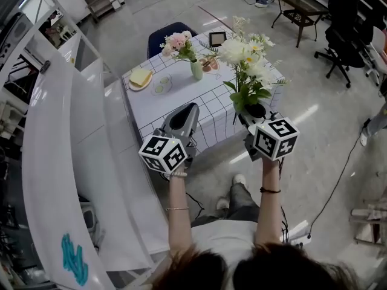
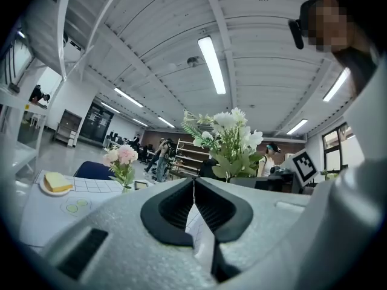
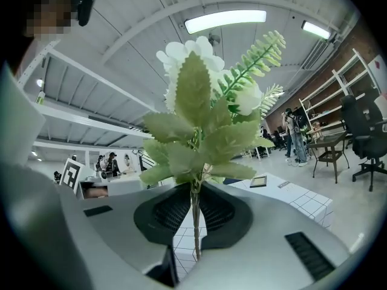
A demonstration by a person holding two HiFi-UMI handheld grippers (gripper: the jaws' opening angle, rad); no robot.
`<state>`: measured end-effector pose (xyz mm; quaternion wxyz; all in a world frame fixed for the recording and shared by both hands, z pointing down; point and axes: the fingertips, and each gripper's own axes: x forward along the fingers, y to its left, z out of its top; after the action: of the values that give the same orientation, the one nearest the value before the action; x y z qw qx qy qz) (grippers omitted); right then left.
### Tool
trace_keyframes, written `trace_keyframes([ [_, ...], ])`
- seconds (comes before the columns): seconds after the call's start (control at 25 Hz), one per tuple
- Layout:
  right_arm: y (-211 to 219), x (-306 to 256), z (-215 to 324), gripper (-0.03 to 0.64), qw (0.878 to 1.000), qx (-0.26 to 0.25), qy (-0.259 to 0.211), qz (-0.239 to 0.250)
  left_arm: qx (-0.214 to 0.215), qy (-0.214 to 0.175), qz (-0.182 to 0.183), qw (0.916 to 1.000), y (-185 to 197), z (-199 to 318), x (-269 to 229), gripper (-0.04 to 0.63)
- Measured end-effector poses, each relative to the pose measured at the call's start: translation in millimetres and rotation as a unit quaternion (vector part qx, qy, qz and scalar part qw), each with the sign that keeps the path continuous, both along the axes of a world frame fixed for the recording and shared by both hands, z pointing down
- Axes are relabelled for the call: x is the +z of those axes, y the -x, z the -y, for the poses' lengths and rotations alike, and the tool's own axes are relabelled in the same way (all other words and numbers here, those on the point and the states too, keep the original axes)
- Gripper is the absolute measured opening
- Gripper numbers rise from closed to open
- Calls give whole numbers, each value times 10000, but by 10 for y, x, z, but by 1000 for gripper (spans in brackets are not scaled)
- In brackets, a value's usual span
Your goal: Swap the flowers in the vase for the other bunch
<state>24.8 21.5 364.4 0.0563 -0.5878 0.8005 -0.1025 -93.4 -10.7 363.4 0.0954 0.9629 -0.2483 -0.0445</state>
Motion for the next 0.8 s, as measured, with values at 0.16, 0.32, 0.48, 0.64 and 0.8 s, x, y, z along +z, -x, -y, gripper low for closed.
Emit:
trace_keyframes([
  [0.16,-58,-45,271,43,9999,-162,-4,-42,-163,-53,-44,9998,-32,238,-11,18],
  [0.32,-147,-68,535,43,9995,-295,15,-107,-248,-7,-50,9997,-136,458,-4,18],
  [0.48,-254,-15,769,43,9991,-386,113,-104,-443,4,-40,9990,-245,678,24,18],
  [0.64,-330,45,979,43,9984,-518,208,-99,-524,68,-10,9986,-354,854,80,18],
  [0.8,-395,88,1162,43,9973,-660,290,-104,-782,98,-44,9969,-371,1030,116,18],
])
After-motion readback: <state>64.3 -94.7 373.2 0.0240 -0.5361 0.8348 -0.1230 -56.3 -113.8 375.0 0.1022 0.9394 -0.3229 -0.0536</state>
